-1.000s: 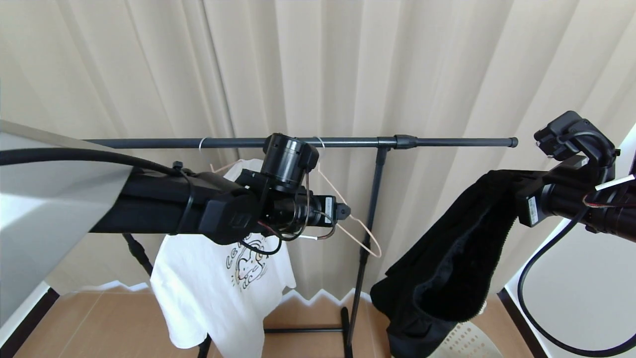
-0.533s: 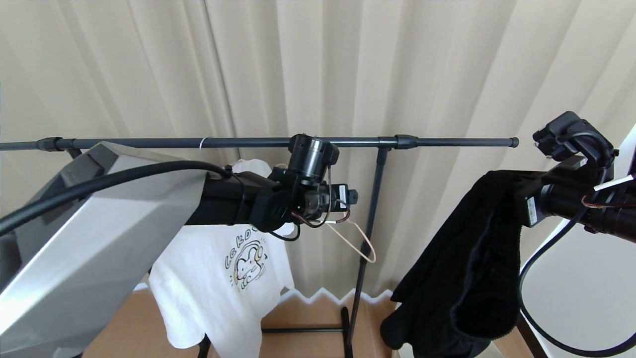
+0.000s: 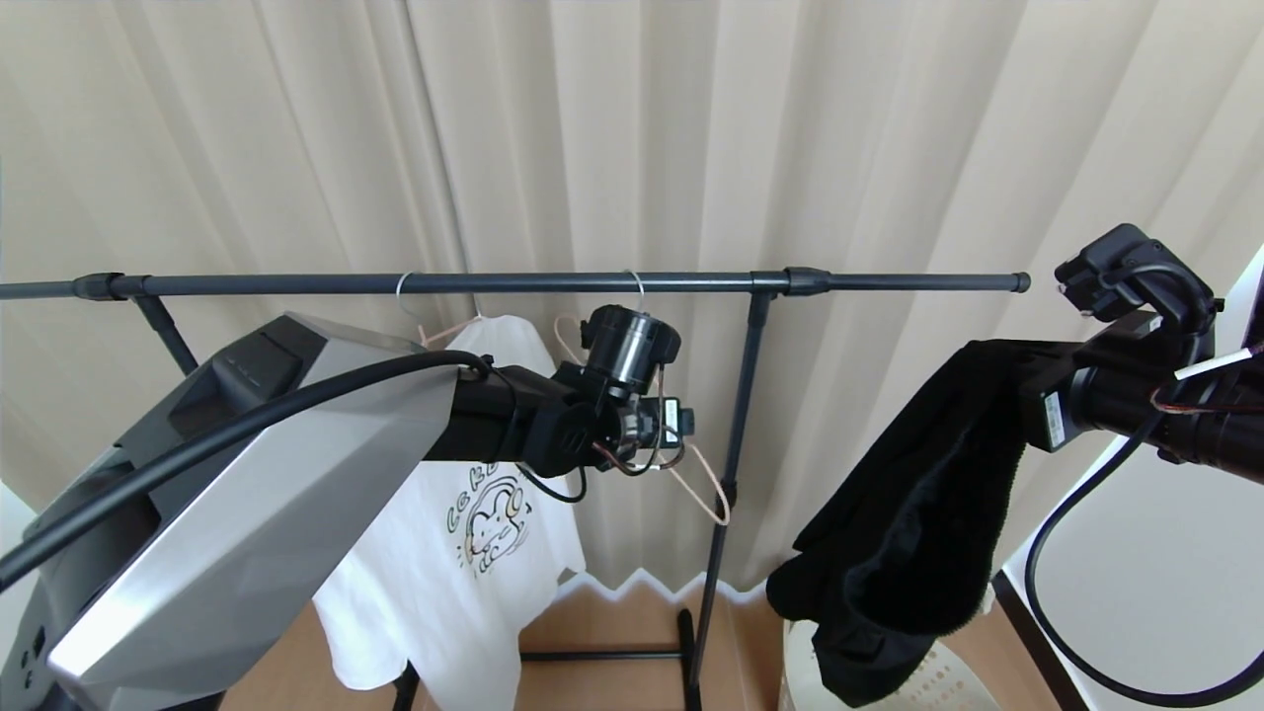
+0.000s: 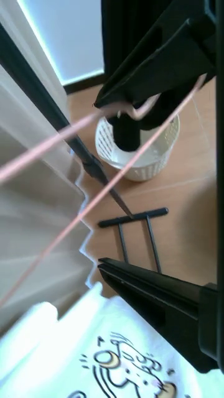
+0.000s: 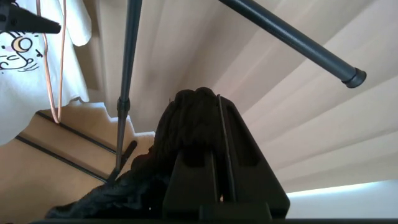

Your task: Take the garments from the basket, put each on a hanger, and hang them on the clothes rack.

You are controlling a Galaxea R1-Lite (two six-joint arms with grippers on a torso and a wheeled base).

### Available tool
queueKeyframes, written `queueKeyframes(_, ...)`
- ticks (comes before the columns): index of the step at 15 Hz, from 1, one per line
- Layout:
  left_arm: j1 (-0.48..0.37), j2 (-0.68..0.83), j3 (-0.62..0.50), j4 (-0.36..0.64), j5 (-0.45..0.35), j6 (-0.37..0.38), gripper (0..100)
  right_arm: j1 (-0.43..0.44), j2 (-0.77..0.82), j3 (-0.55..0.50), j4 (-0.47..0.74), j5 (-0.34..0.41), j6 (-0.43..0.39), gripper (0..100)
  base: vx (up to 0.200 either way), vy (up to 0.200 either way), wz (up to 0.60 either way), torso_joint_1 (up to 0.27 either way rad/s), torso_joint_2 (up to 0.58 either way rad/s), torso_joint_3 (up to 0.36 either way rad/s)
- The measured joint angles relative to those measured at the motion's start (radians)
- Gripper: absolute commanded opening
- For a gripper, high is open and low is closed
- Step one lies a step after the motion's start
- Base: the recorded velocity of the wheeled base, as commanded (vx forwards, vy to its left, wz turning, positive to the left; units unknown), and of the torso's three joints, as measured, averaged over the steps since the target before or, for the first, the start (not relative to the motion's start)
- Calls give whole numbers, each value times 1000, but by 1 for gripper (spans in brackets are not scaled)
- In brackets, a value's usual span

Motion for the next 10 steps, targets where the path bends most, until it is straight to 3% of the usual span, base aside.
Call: queueKeyframes(10, 1, -35, 70, 0, 39, 18, 100, 3, -3, 5, 0, 0, 0, 0, 0, 0, 0, 0, 0, 0)
